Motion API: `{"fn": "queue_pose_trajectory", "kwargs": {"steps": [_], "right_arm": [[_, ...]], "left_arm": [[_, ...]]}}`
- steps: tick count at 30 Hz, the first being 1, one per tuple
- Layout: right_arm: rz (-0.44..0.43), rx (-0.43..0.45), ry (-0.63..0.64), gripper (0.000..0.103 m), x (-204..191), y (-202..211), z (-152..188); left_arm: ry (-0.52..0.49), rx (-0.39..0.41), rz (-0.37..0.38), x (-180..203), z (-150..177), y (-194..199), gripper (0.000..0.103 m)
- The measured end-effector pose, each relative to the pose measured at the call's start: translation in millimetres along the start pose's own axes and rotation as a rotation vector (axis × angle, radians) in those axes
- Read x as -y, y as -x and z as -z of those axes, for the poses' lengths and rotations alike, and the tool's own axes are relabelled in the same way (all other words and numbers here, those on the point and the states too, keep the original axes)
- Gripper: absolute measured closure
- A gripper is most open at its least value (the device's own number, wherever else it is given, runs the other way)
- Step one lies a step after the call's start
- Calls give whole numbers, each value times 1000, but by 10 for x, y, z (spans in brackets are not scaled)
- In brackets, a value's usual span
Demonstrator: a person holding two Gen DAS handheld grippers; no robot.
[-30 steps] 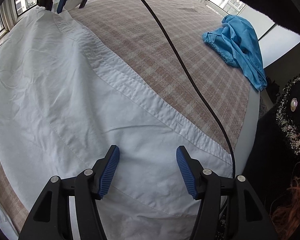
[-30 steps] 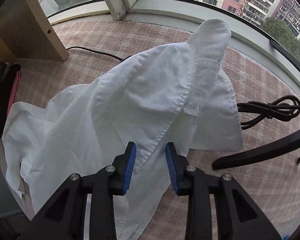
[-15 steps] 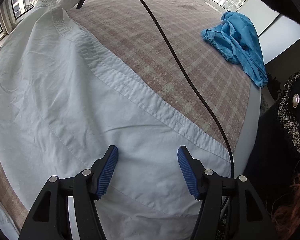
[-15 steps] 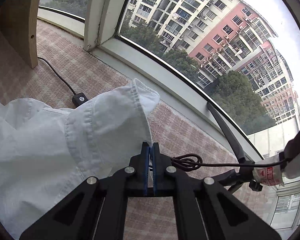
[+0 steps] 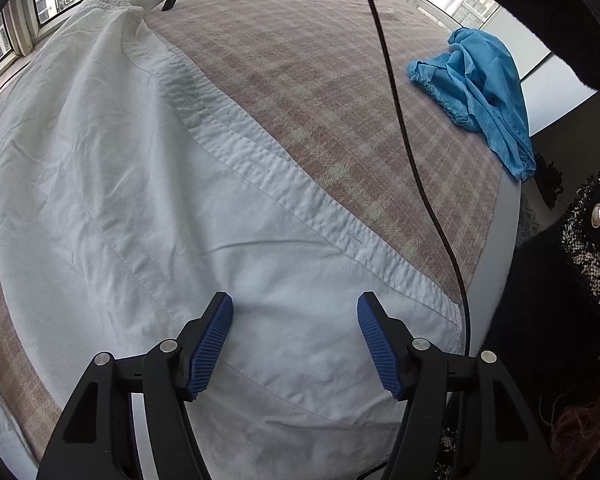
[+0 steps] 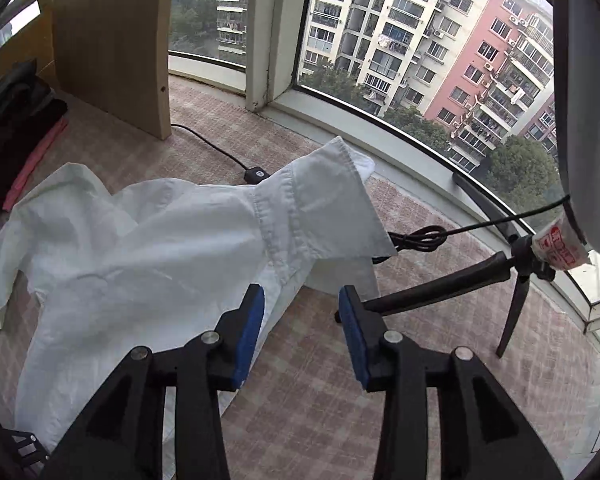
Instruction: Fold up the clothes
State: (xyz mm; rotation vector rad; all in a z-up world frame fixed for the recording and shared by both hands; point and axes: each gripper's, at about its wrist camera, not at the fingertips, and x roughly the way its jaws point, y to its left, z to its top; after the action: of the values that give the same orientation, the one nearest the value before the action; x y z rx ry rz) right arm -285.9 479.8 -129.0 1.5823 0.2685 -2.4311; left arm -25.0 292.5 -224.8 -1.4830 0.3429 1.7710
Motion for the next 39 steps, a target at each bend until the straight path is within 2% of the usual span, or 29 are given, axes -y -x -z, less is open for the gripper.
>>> {"fn": "queue_pose_trajectory", "kwargs": {"steps": [3, 7, 12, 16, 18, 20, 23, 26, 29, 30, 31, 32, 34, 37, 39], "right_arm": [[-224, -102, -85, 64, -94, 73, 659], [-408, -178, -169, 64, -425, 182, 1591], [-492, -189, -187, 64, -839, 362, 2459], [-424, -182, -206, 64, -1065, 429, 2949], [-397, -175, -230, 64, -1136, 434, 3101], [-389, -186, -287, 64, -1167, 399, 3237], [-363, -171, -315, 61, -1267, 430, 3342], [-320, -159, -325, 61, -1383, 447, 3391], [-286, -151, -310, 61, -1522, 451, 3404], [-272, -148, -301, 61, -1565, 451, 3402], [-258, -144, -292, 61, -1604, 451, 3401], [-250, -143, -287, 71, -1632, 448, 3398], [-282, -146, -293, 99, -1660, 443, 3390], [-312, -122, -358, 99, -1608, 535, 3371], [-368, -85, -422, 99, -1546, 658, 3355]], "left_arm": [[27, 9, -4, 33, 75, 85, 44], [33, 16, -41, 114, 295, 233, 44], [145, 26, -125, -64, 750, 551, 44], [236, 45, -168, -306, 1165, 793, 44], [259, 36, -180, -393, 1340, 846, 44], [224, 17, -175, -390, 1418, 800, 44], [228, 21, -126, -425, 1447, 722, 44], [248, 33, -77, -468, 1435, 663, 48], [254, 30, -32, -491, 1405, 613, 67], [253, 18, -22, -501, 1395, 575, 78], [254, 7, -16, -516, 1390, 540, 93], [260, -1, -16, -541, 1391, 518, 100], [268, 9, 4, -586, 1387, 528, 102], [264, 42, 0, -616, 1386, 665, 102], [268, 66, 4, -649, 1385, 760, 102]]}}
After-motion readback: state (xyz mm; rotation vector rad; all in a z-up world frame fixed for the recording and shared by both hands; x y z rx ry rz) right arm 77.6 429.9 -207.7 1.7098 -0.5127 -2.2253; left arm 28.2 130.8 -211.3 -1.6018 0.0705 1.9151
